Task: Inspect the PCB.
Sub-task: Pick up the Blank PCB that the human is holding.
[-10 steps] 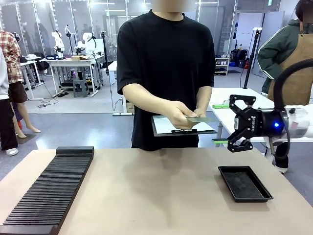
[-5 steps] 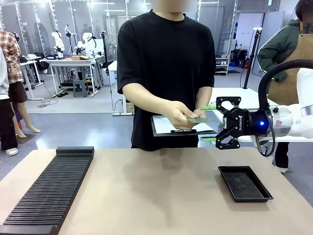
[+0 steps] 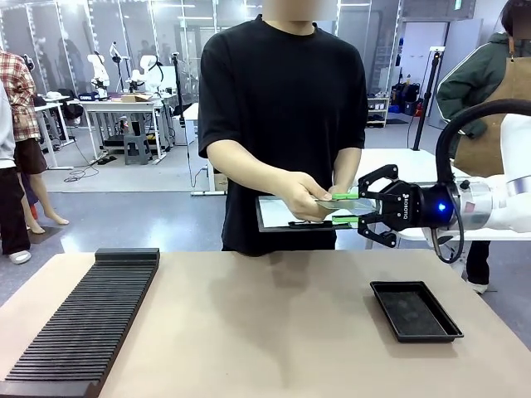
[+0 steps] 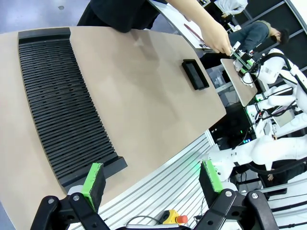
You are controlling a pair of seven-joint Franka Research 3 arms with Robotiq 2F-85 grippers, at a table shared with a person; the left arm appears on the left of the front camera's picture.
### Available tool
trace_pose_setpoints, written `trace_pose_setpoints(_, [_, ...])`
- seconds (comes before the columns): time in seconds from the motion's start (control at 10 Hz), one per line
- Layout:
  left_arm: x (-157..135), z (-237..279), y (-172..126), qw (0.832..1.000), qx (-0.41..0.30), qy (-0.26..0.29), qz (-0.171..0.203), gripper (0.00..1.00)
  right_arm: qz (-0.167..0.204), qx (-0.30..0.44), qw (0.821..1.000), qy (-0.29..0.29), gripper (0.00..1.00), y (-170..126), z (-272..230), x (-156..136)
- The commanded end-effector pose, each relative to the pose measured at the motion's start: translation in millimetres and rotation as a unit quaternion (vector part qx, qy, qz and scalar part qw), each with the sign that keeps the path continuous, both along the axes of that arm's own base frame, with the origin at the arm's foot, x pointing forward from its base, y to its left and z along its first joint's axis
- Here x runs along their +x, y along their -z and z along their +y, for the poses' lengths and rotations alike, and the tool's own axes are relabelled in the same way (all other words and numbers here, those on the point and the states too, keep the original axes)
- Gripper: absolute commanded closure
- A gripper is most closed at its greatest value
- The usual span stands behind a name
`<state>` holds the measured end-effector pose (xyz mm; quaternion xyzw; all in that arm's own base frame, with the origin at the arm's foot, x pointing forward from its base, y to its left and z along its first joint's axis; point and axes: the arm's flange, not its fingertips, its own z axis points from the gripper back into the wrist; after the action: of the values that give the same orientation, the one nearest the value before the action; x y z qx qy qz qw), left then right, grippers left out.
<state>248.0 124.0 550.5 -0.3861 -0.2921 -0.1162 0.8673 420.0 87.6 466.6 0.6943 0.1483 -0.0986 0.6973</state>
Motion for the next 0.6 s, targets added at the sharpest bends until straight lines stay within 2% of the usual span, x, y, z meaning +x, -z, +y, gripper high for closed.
trace_pose_setpoints(0.0, [-0.1, 0.0, 0.2, 1.0, 0.002, 0.0, 0.001, 0.0, 0.01, 0.007, 1.0, -0.001, 1.0, -3.8, 5.7, 5.8])
trace_pose_setpoints(0.5, [-0.1, 0.0, 0.2, 1.0, 0.002, 0.0, 0.001, 0.0, 0.009, 0.014, 1.0, 0.002, 1.0, 0.4, 2.5, 6.3])
